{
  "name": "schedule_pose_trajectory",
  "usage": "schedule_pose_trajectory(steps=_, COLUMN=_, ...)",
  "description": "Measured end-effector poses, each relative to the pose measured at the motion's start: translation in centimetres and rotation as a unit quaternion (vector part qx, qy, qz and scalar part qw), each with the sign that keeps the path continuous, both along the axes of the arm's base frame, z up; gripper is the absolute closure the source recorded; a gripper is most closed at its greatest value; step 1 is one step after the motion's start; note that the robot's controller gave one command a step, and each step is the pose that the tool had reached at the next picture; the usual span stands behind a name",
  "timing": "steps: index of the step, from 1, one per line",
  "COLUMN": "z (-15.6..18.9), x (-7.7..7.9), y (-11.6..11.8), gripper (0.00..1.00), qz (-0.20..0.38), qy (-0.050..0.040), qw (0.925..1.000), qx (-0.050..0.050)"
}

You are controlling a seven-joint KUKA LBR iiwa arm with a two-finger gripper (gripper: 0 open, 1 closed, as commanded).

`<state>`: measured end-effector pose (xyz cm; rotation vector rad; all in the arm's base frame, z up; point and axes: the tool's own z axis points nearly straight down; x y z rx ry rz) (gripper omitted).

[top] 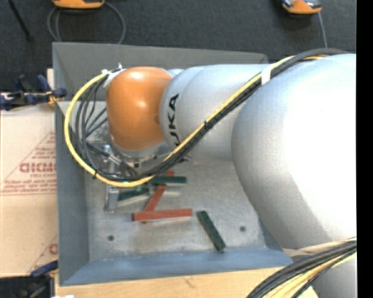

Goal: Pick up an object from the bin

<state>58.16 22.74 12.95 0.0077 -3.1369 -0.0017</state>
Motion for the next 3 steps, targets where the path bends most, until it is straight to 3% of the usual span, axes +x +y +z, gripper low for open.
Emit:
schedule_pose_trajectory(steps=1, z=-6.1, x=-2.6, y=-5.5, gripper=0.00, qz=0.136, qy=-0.0012, qw=0.9908, qx=-0.001)
schedule_pose_trajectory(steps=2, z=-5.9, x=-2.5, y=-5.3, gripper=1.00, qz=0.135, qy=-0.0032, qw=0.9909, qx=0.001)
schedule_pose_trajectory(steps=3, z=6.9, x=-3.9, y=-0.9, gripper=1.00, qz=0.295, qy=-0.0071, qw=0.9556, qx=0.001)
